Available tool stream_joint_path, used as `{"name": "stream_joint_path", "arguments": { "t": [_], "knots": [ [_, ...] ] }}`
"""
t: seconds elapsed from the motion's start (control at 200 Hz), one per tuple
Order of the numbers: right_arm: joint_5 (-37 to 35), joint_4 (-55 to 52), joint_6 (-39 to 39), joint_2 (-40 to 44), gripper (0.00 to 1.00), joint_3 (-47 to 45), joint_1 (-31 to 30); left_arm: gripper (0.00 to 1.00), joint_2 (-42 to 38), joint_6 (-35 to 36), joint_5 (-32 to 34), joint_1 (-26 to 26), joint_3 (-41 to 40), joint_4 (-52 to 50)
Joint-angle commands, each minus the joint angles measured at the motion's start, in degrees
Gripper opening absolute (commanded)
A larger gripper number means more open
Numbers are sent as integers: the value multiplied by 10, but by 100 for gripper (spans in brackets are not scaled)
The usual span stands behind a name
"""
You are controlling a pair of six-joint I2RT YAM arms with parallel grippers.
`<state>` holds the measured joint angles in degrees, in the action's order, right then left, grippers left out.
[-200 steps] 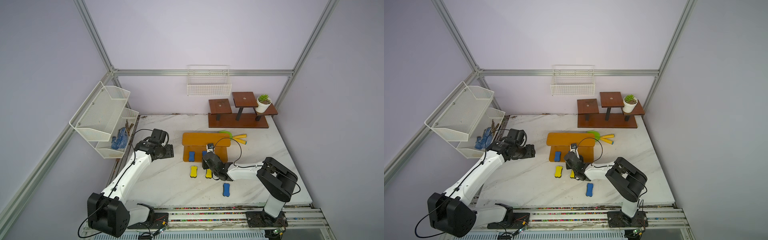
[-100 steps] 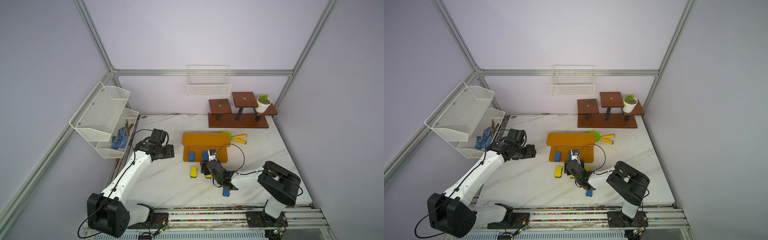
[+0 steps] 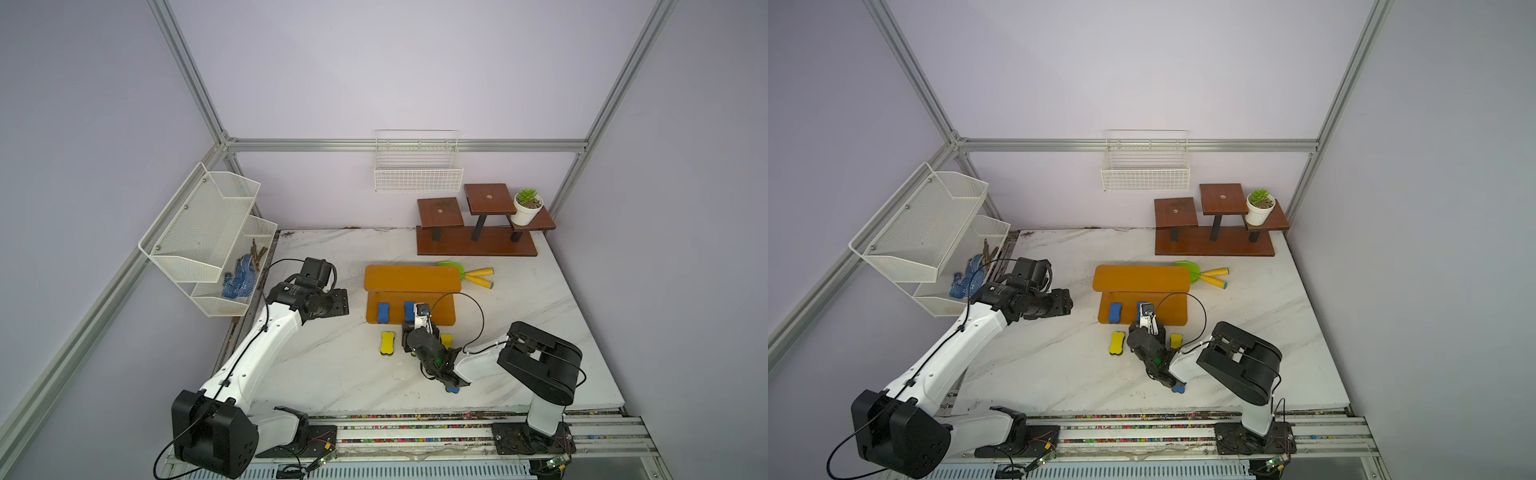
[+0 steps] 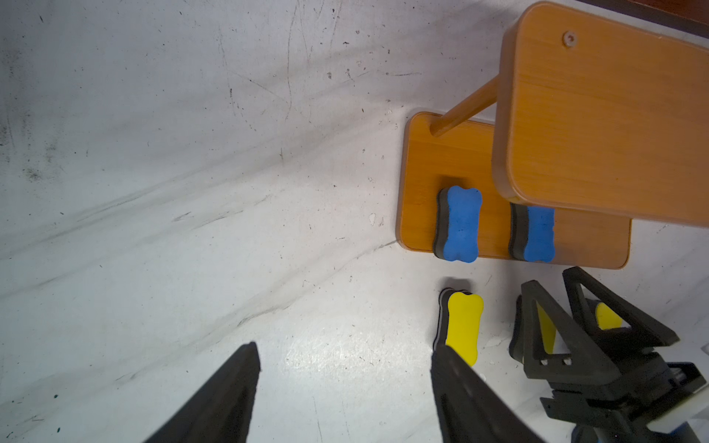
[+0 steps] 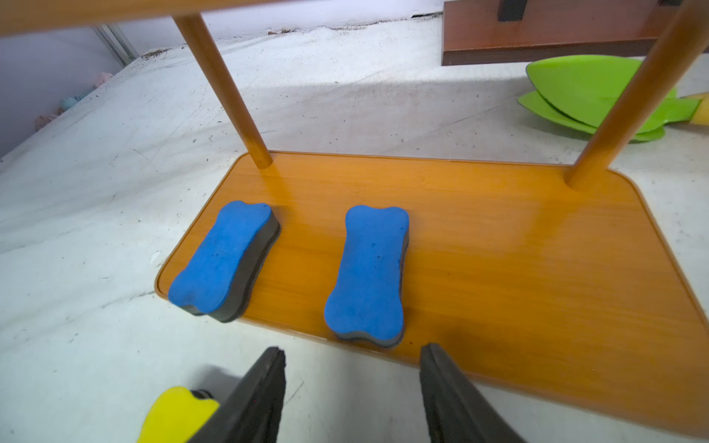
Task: Remove the whiteboard erasers from the shelf
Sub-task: Pick up the whiteboard eraser from the shelf.
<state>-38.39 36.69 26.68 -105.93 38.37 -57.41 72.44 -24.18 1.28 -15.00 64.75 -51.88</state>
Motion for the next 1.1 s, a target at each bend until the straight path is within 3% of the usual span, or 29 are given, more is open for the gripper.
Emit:
{"name": "stream_joint_path", "arguments": {
  "t": [0.0, 0.23, 0.785, 1.095],
  "knots": [
    [-49, 36, -19, -21, 61, 15, -2, 74, -16, 16, -9, 4, -8, 14],
    [-58, 39, -51, -42, 63, 37, 2, 74, -17, 16, -11, 5, -9, 14],
    [-33, 36, -48, -68, 61, 57, 25, 75, -14, 16, -8, 5, -9, 13],
    [-29, 54, -69, -83, 54, 63, 32, 75, -11, 17, -7, 4, -9, 13]
  ]
}}
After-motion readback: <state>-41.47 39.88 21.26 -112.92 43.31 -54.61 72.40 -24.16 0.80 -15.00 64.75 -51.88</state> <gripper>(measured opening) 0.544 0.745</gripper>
